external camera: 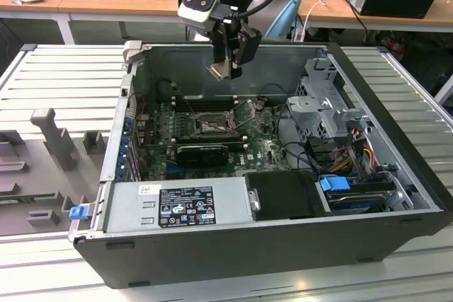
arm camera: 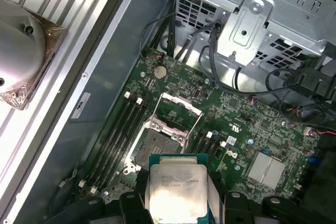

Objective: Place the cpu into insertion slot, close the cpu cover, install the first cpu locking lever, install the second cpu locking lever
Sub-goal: 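Place the cpu into insertion slot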

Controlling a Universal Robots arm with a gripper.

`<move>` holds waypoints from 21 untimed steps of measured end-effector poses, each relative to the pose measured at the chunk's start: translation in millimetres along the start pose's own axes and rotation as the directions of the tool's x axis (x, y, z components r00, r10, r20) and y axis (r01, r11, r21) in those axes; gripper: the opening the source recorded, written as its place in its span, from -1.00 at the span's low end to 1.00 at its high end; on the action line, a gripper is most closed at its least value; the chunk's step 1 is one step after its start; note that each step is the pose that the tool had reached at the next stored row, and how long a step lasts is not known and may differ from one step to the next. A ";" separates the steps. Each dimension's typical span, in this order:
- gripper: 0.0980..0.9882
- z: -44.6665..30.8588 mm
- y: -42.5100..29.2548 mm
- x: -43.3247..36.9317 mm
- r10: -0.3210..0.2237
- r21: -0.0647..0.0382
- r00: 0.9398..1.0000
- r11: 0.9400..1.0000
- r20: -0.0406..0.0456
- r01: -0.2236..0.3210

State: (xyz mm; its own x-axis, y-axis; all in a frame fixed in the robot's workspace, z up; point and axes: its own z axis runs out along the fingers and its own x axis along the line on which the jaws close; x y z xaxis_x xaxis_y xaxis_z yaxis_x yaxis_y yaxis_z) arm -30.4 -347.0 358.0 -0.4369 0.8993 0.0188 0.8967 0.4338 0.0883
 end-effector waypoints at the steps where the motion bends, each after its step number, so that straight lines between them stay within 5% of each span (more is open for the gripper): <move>1: -0.03 0.3 0.0 0.0 0.004 0.000 1.000 1.000 0.000 -0.004; 21: -0.03 6.2 -0.6 -0.1 0.078 -0.002 0.997 0.997 0.007 -0.078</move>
State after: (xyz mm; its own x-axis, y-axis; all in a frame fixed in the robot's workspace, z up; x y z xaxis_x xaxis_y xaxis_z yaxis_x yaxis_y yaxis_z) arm -30.4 -347.0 351.8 -0.3649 0.9309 0.0186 0.9280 0.3620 0.0882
